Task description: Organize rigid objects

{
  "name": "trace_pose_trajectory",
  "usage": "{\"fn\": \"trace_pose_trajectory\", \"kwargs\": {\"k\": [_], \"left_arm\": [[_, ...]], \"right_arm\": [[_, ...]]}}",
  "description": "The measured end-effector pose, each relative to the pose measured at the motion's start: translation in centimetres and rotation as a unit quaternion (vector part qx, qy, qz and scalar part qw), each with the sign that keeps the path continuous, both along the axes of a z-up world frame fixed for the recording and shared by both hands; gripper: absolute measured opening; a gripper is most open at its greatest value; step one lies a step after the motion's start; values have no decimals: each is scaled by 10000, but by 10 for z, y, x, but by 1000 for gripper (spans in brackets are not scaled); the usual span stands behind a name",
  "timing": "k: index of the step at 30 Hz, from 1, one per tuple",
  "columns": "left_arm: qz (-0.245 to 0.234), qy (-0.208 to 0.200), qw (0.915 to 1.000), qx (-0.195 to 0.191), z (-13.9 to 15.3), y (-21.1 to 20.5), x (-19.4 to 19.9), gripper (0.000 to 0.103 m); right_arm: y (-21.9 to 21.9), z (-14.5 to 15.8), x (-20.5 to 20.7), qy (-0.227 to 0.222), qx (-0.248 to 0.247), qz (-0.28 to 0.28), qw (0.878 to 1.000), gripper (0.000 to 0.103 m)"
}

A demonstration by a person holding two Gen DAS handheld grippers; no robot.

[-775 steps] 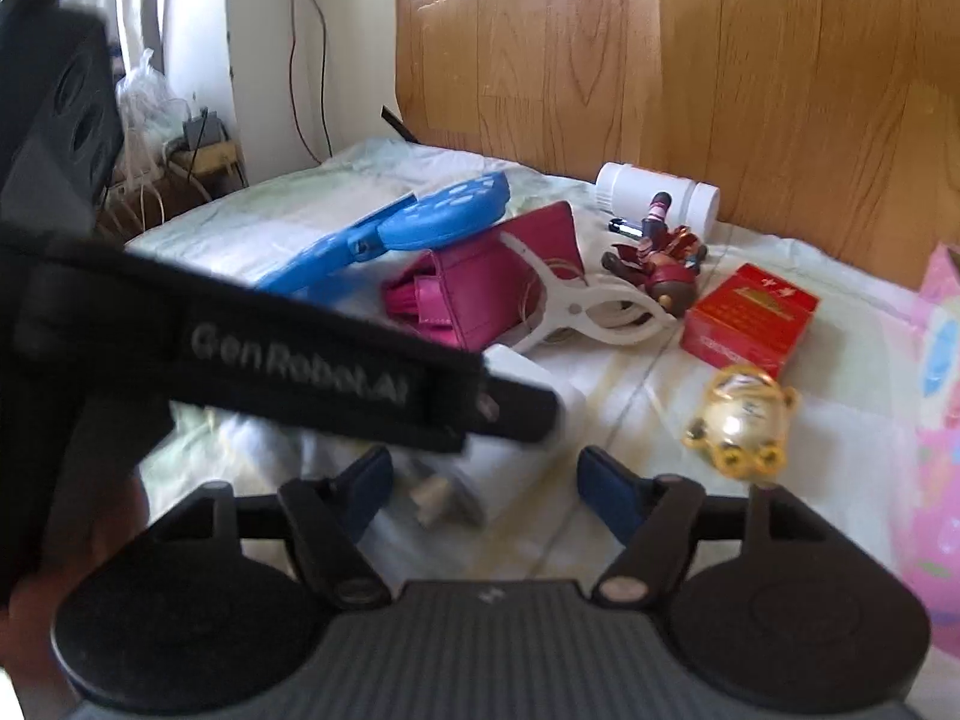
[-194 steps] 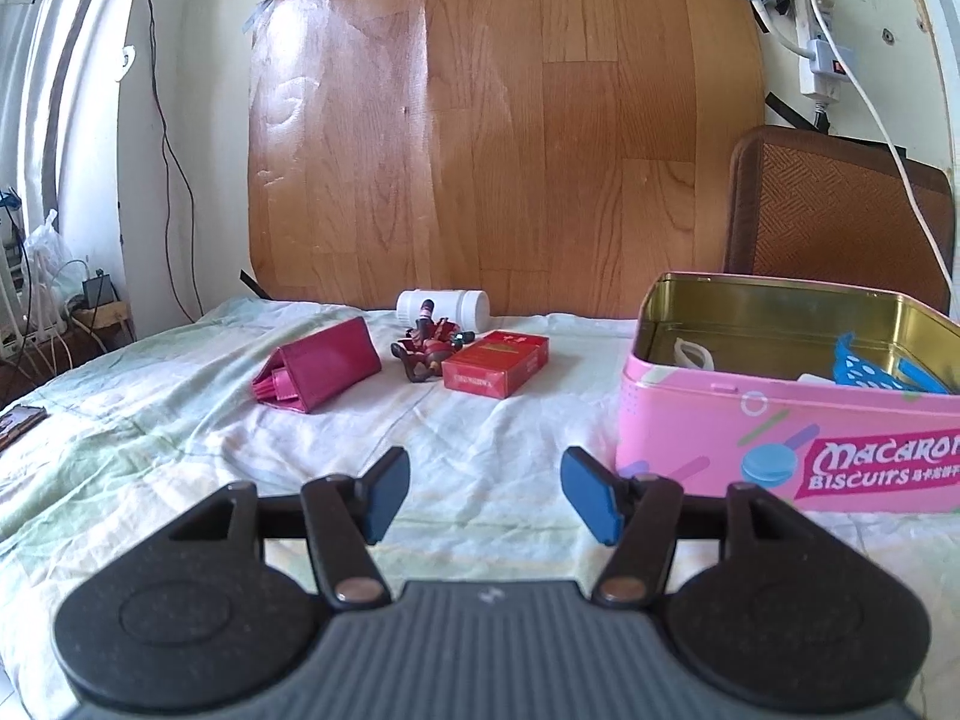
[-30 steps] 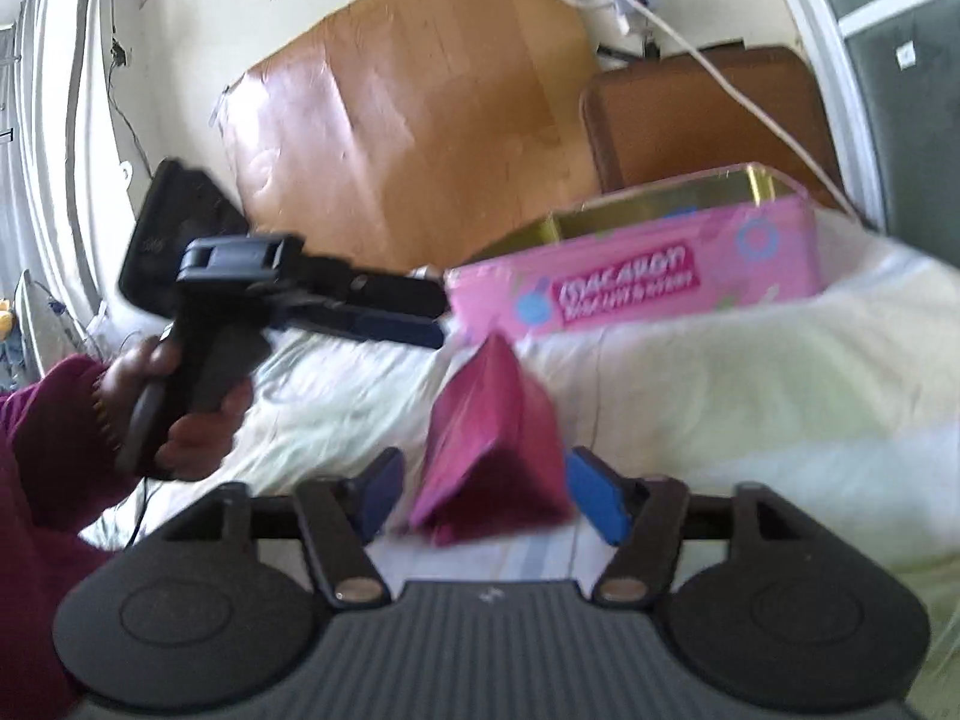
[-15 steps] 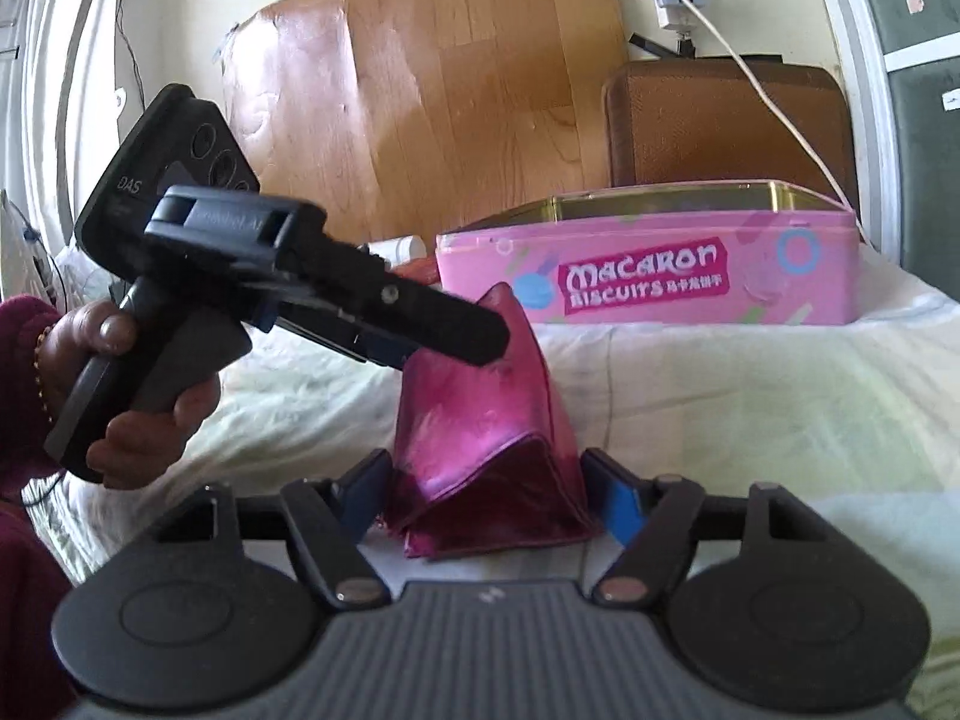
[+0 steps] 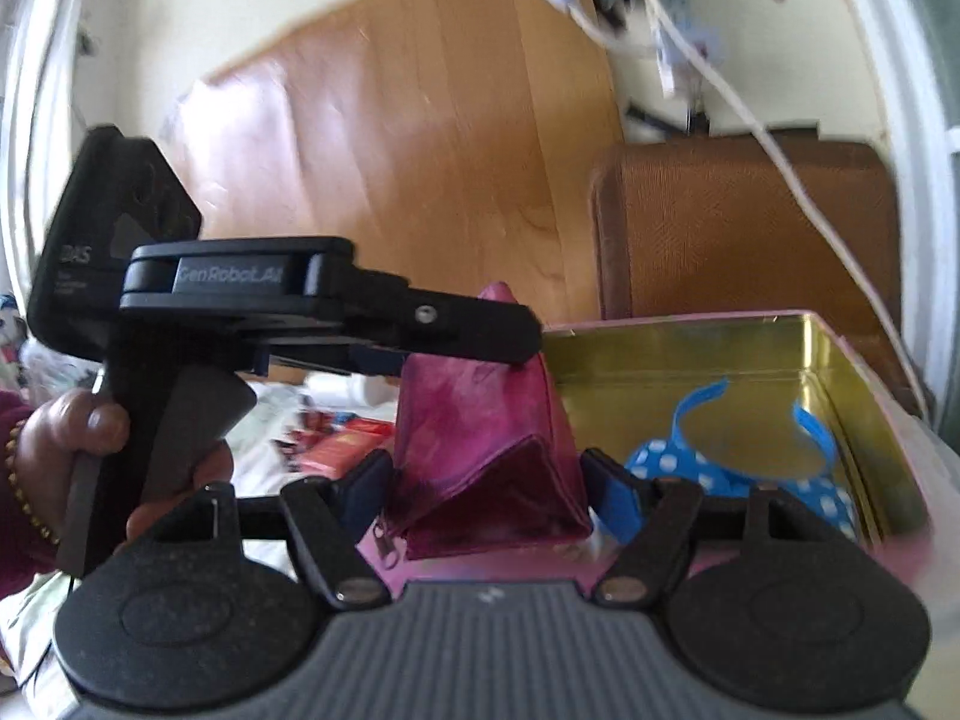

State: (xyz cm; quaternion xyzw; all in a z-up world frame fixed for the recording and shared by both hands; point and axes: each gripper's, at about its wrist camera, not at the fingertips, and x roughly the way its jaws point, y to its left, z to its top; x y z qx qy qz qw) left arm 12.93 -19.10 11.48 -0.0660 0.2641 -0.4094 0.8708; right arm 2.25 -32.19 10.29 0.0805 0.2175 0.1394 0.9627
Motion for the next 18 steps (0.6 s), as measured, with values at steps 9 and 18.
{"fn": "trace_pose_trajectory", "kwargs": {"k": [9,18], "left_arm": [[842,297,9957,-264,-18,26,23,88],[1063,-855,9906,-90,-11,95,-66,89]], "right_arm": [[0,-5,16,-290,-286,-649,9971,71],[49,-22,-86,-1313,-228,-715,9885,71]]}}
